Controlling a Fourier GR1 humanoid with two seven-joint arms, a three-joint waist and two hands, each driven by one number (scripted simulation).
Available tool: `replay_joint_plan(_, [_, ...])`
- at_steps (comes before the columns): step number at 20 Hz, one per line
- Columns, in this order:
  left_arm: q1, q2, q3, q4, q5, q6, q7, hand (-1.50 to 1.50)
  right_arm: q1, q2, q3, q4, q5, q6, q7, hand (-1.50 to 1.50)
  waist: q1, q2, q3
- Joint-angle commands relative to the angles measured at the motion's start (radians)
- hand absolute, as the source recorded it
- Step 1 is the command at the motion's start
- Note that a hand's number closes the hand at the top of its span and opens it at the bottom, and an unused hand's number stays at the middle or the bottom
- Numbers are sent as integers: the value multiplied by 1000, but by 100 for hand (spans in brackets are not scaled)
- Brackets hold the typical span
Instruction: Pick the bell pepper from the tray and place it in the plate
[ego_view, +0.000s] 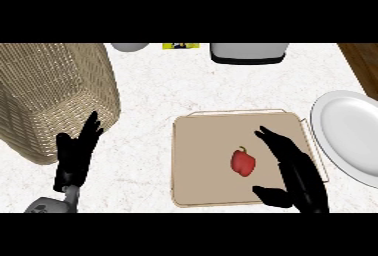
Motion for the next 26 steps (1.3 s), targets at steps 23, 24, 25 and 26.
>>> replay_joint_plan(23, [-9, -52, 78, -43, -79, -52, 74, 0, -269, 213, 17, 25, 99, 841, 652, -150, 5, 3, 3])
replay_joint_plan(24, [-5, -69, 85, 1, -86, -71, 31, 0, -290, 207, -13, 68, 103, 843, 610, -150, 5, 4, 2])
replay_joint_plan(25, [7, -94, 60, -2, -115, -53, 15, 0, -322, 249, -33, 111, 90, 843, 615, -150, 6, 4, 2])
replay_joint_plan(26, [42, -75, 71, -65, -102, -66, 56, 0, -230, 183, -26, 28, 98, 850, 589, -150, 4, 3, 3])
